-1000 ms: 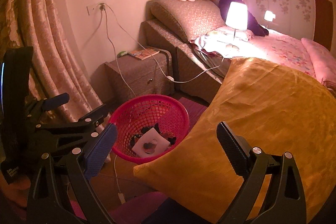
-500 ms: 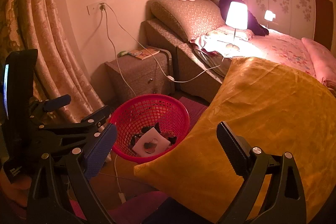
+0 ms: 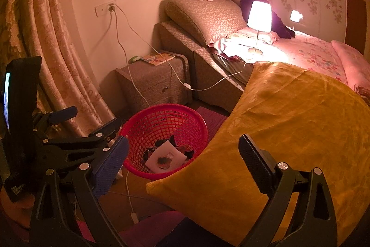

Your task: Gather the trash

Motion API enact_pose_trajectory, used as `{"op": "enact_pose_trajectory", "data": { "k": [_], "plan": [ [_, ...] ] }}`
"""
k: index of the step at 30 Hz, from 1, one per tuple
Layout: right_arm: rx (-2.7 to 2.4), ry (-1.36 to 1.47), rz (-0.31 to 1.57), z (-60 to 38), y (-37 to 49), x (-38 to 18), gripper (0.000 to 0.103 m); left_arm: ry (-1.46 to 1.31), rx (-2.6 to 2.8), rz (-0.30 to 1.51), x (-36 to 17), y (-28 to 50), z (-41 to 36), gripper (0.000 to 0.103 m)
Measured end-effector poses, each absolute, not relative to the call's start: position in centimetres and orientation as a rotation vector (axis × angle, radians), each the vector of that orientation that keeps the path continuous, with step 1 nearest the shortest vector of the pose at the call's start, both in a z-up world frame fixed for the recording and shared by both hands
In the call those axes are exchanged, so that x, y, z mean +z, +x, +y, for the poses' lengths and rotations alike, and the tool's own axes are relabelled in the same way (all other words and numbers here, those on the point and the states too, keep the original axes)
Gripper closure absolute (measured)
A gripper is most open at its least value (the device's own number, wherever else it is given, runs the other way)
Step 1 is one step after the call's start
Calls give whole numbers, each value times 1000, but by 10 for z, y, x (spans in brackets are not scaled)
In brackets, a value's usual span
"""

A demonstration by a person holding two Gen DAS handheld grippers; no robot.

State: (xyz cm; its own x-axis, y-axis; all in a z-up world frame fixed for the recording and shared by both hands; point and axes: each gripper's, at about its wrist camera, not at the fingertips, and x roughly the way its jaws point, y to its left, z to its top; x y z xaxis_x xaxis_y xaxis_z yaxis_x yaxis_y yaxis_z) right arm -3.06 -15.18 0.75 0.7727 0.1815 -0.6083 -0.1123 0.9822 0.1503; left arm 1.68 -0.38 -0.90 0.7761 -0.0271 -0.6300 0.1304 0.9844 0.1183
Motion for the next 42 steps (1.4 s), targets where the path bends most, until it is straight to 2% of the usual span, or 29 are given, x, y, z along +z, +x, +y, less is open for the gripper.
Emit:
{"op": "enact_pose_trajectory", "data": {
  "k": [42],
  "plan": [
    [160, 113, 672, -154, -30, 8, 10, 122, -63, 689, -6, 20, 9, 10]
  ]
}}
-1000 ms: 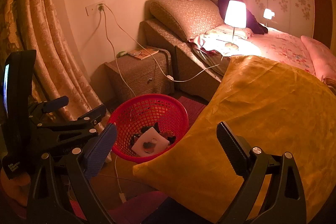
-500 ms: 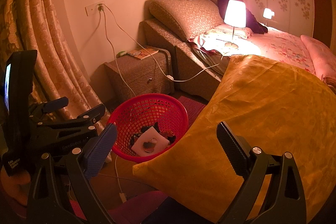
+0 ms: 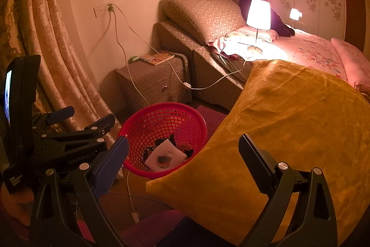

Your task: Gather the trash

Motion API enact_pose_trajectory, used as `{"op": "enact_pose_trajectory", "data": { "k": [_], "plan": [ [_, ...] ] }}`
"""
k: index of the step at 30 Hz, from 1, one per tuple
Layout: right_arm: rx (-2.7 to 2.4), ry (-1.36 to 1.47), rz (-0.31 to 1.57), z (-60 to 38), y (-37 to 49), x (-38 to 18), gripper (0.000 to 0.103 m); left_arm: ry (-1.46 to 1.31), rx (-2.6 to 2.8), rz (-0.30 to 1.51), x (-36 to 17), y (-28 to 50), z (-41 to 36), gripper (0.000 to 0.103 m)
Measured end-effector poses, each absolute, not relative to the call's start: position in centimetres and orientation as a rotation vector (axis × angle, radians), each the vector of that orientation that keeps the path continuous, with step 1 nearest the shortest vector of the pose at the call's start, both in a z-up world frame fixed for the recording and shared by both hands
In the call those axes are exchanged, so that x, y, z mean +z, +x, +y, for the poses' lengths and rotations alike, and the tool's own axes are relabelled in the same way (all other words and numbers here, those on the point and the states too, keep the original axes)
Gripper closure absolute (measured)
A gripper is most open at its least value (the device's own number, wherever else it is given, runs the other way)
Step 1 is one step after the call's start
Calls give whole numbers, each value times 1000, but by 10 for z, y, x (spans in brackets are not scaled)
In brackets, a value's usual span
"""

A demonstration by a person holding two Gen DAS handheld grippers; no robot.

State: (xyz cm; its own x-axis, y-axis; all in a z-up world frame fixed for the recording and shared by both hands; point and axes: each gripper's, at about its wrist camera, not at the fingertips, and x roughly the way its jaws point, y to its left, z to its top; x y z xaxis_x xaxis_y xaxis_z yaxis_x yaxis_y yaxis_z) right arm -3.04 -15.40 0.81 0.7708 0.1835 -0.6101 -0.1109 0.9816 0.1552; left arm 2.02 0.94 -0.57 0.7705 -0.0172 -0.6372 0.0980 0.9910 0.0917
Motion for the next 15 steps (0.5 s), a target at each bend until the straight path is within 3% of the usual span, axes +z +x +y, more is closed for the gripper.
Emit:
{"op": "enact_pose_trajectory", "data": {
  "k": [15],
  "plan": [
    [150, 128, 681, -161, -32, 1, 10, 121, -79, 674, -2, 21, 12, 10]
  ]
}}
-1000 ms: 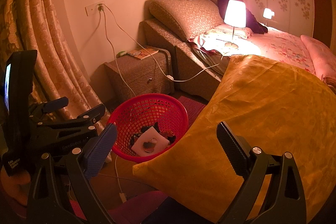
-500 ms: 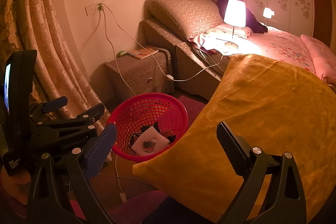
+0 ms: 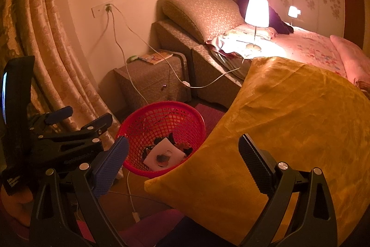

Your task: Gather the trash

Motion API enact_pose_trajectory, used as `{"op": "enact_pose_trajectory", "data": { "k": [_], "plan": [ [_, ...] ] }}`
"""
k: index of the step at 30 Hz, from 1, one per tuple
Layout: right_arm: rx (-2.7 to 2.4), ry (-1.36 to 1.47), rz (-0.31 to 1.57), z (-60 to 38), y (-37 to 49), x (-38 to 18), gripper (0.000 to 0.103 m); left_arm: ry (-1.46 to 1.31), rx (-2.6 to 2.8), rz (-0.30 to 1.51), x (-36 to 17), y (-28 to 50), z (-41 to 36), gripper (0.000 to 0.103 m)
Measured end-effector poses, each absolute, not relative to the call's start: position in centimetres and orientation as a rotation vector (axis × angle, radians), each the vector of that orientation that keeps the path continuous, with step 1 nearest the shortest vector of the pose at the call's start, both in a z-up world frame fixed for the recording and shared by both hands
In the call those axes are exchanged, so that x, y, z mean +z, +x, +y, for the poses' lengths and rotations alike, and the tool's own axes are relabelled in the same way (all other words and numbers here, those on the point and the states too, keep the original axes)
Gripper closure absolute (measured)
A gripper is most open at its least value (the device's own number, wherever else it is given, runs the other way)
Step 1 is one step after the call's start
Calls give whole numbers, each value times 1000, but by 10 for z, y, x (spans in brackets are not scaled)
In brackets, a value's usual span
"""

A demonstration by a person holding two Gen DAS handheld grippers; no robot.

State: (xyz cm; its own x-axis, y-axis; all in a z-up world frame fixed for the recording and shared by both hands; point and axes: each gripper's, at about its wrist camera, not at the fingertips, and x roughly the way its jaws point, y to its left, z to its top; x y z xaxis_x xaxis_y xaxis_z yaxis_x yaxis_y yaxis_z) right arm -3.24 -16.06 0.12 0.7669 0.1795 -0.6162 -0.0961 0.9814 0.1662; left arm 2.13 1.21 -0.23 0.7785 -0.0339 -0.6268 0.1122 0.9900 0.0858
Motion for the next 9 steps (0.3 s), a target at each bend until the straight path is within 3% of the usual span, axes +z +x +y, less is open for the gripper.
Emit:
{"op": "enact_pose_trajectory", "data": {
  "k": [9],
  "plan": [
    [-12, 156, 676, -226, -56, -7, 10, 148, -199, 671, -16, 3, -47, 10]
  ]
}}
